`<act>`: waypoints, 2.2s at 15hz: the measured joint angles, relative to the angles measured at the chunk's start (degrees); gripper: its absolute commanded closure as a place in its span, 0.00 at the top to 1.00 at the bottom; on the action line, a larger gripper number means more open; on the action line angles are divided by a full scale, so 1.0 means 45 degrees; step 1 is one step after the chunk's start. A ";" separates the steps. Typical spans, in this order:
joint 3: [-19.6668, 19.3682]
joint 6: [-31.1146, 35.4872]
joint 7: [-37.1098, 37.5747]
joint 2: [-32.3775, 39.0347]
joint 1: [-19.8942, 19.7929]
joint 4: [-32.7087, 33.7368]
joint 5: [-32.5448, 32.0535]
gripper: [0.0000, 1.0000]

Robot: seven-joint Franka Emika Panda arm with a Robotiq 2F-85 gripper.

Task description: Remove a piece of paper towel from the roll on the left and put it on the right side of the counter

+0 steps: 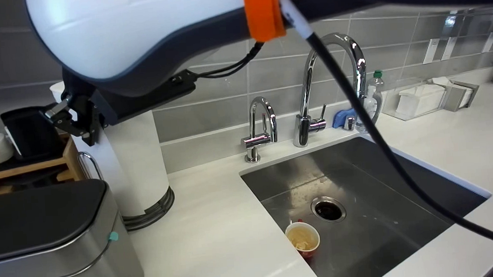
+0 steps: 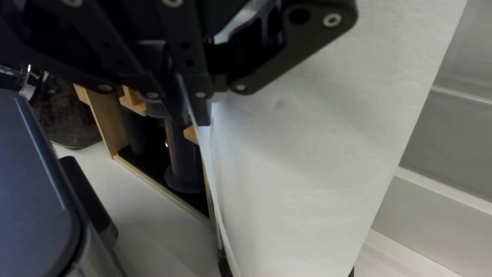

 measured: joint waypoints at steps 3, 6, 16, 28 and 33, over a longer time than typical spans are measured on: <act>-0.0097 0.0001 0.0093 0.0000 0.0087 0.0020 -0.0020 0.00; -0.0105 -0.0016 0.0078 -0.0006 0.0205 0.0027 -0.0029 0.00; -0.0236 -0.3036 -0.0339 -0.1007 0.0339 0.0025 -0.0314 0.00; -0.0246 -0.5628 -0.0712 -0.1436 0.0166 -0.0273 -0.0315 0.00; -0.0302 -0.6403 -0.0695 -0.1533 0.0077 -0.0544 -0.0314 0.00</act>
